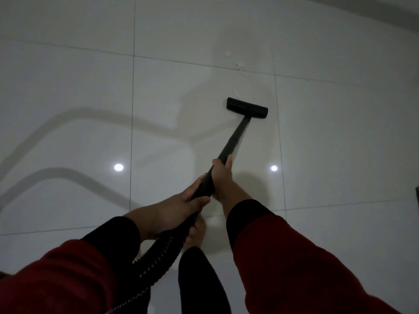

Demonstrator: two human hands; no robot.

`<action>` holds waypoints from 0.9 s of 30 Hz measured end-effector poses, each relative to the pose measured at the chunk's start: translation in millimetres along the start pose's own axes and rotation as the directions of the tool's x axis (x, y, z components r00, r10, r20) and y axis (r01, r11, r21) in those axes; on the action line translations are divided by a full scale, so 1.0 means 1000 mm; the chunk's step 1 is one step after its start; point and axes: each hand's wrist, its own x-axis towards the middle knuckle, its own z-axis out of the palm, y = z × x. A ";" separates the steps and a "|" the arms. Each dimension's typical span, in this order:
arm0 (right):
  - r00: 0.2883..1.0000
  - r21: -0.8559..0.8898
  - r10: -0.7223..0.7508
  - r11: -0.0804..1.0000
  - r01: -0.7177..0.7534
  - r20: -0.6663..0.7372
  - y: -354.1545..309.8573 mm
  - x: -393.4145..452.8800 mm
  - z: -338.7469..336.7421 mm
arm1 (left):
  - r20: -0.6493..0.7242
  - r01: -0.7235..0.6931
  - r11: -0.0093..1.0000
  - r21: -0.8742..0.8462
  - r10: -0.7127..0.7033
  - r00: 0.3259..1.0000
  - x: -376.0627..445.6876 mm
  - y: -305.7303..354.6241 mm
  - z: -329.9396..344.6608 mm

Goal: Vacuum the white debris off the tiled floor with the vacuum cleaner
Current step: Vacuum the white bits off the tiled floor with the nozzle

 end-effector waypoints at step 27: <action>0.993 -0.006 -0.016 1.000 0.017 0.114 -0.201 0.099 0.119 | -0.099 -0.034 0.999 -0.021 0.031 0.995 0.076 0.196 -0.108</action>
